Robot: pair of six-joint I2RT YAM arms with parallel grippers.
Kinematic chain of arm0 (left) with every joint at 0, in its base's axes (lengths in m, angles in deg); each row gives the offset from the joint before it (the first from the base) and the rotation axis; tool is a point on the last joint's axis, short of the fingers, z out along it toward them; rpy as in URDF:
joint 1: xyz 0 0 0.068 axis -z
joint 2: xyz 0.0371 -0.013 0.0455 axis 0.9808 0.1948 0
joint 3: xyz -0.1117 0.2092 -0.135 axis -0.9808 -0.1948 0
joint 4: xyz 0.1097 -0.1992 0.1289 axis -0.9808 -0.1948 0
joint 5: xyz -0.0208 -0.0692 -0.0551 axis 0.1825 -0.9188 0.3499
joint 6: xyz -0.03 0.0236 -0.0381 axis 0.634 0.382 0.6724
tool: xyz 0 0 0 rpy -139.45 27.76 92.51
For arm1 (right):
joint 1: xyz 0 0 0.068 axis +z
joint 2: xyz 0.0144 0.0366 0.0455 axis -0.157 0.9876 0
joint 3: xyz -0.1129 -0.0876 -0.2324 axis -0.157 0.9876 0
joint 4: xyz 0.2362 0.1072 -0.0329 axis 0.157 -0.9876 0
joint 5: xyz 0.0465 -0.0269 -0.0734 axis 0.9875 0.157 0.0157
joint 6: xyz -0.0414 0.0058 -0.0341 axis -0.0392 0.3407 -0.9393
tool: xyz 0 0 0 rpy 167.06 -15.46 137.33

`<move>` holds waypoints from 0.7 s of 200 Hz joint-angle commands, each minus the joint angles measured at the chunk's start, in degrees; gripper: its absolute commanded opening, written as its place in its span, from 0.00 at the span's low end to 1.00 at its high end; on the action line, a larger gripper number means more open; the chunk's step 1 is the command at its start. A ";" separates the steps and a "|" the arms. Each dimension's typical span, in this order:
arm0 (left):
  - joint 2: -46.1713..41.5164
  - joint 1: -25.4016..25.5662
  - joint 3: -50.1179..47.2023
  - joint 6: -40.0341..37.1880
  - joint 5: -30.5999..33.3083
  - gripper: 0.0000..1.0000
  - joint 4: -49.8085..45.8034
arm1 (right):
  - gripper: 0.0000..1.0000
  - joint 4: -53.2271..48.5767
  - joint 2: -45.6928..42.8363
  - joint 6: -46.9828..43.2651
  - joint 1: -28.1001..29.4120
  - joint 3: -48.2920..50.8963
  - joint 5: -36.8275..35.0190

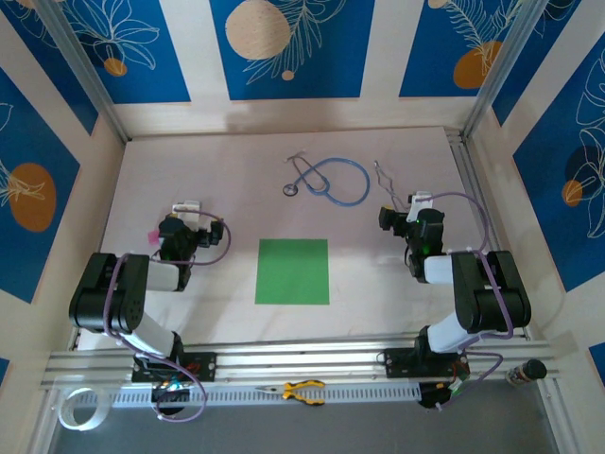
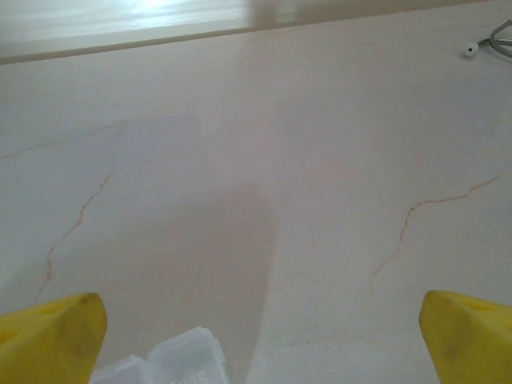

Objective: Fold a paper plane with a square sheet of paper (pick it up from the middle)
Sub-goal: Move the square sheet of paper to the center of the table.

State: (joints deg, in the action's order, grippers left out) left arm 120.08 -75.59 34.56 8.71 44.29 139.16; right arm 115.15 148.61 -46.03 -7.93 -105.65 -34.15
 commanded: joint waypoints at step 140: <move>-21.03 -0.28 5.82 13.74 12.26 1.00 -27.81 | 0.99 -32.32 -15.12 6.46 0.42 -10.77 5.11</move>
State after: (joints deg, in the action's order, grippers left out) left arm 104.21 -75.59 37.99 12.84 48.40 122.88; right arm 94.92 138.73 -45.07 -7.49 -114.48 -29.47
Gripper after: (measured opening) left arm 0.999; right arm 0.992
